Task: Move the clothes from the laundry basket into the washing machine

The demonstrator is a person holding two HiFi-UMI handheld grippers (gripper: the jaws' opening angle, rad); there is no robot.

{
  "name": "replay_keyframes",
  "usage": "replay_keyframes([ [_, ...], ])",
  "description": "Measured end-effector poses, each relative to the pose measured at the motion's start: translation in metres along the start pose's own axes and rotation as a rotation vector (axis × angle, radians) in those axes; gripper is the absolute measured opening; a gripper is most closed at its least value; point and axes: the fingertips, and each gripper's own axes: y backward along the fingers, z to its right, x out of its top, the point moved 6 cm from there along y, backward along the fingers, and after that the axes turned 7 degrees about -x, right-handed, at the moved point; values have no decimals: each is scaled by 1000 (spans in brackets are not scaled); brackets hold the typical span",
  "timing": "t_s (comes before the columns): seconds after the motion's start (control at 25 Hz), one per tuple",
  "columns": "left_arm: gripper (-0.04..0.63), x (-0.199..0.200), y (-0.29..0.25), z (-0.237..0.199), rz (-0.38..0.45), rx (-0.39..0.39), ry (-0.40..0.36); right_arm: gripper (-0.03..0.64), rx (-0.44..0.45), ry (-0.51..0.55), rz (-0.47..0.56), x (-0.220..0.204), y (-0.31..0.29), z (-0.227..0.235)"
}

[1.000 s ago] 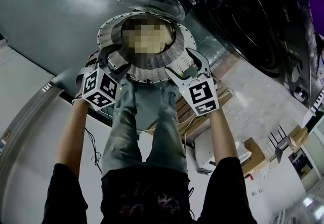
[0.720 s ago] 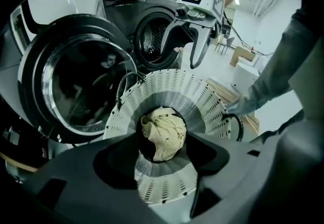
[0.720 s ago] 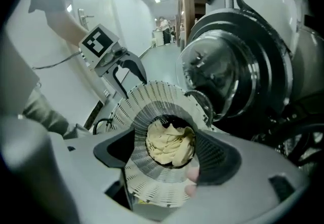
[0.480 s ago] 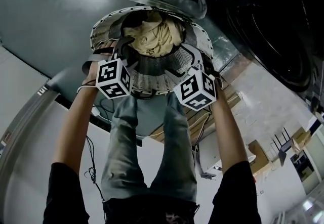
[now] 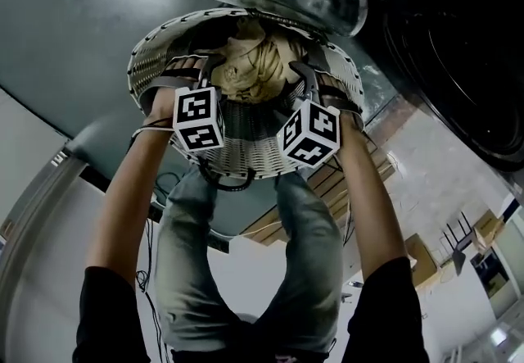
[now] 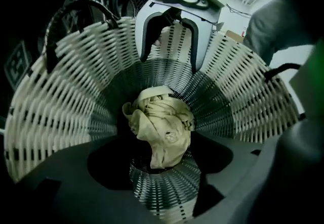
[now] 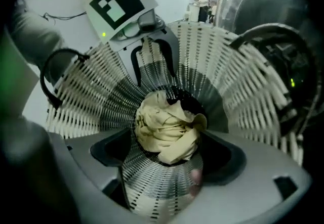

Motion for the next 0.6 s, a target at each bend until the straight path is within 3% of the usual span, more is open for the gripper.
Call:
replay_keyframes([
  [0.2,391,-3,-43,-9,-67,-24,-64,437,43,122,-91,-13,-46,-12],
  [0.44,440,-8,-96,-21,-57,-41,-25,461,25,137,-131,-26,-100,-6],
  [0.6,465,-22,-127,-20,-102,-70,-23,508,44,148,-197,-37,-132,-5],
])
